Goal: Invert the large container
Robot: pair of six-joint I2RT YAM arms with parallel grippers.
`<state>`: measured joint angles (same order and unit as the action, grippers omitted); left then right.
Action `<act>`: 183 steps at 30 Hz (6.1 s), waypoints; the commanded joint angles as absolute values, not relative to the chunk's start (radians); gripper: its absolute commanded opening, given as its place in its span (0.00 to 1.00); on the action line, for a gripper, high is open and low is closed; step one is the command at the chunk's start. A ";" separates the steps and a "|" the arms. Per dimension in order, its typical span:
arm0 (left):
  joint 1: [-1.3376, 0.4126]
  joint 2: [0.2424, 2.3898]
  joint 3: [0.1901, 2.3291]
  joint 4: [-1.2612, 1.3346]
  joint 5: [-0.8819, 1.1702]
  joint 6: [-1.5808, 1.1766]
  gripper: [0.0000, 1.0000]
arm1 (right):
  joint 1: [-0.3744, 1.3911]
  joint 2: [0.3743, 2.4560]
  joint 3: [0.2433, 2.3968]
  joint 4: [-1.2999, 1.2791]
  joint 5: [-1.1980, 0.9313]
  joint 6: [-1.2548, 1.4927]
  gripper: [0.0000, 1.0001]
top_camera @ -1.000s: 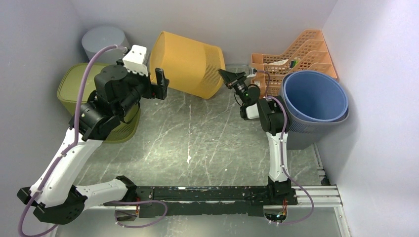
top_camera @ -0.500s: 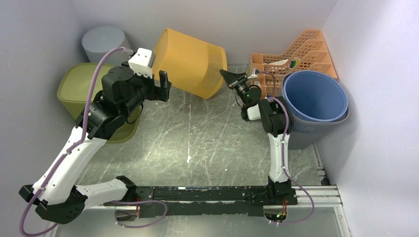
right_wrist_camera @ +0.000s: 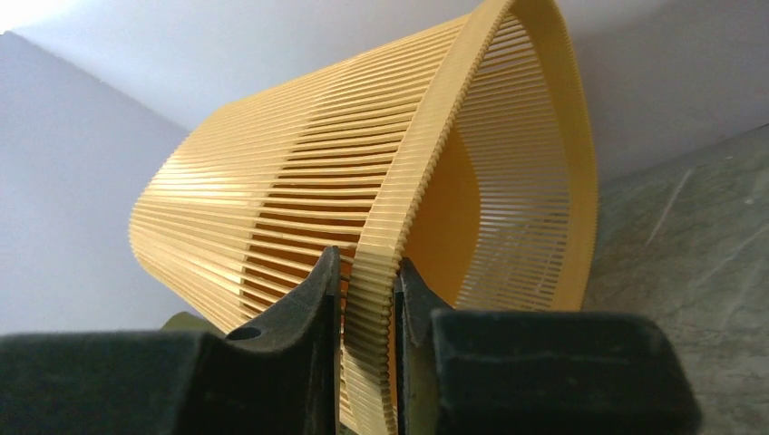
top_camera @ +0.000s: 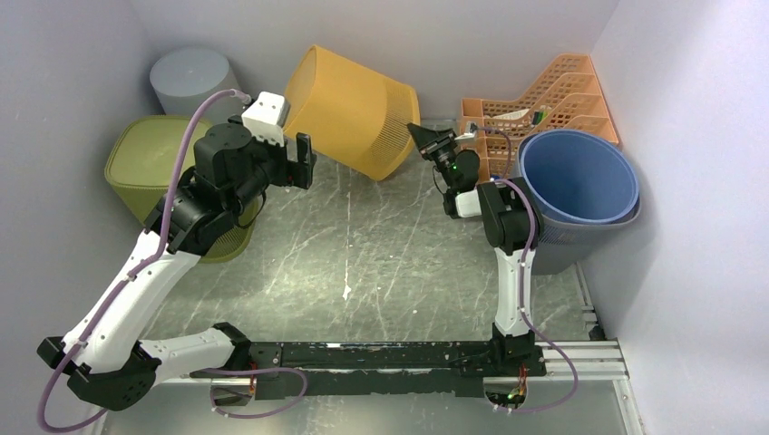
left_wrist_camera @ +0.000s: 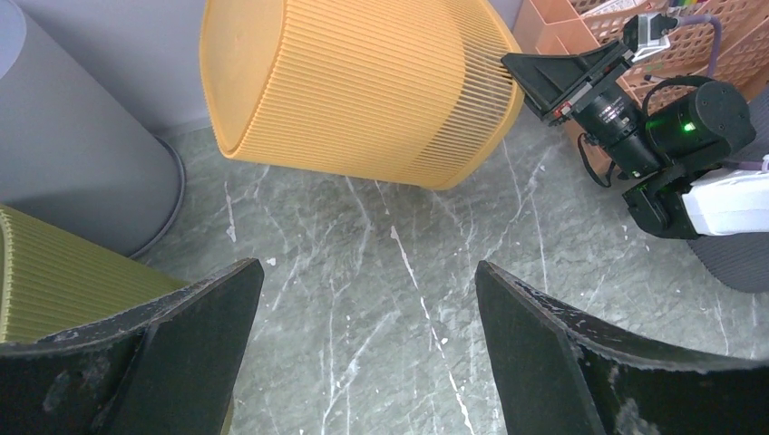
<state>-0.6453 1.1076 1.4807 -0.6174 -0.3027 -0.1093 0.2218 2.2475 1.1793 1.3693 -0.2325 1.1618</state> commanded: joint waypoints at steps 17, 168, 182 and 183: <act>-0.651 1.105 1.426 -0.538 -0.267 -0.103 0.99 | 0.196 2.133 1.007 0.864 0.020 0.869 0.17; -0.652 1.023 1.179 -0.407 -0.005 -0.179 0.99 | 0.135 1.191 1.491 -0.731 0.664 0.219 0.53; -0.651 1.015 1.148 -0.403 -0.014 -0.179 0.99 | 0.094 1.255 1.374 -0.641 0.579 0.238 0.53; -0.652 1.013 1.147 -0.404 -0.018 -0.179 0.99 | 0.090 1.259 1.367 -0.637 0.571 0.240 0.53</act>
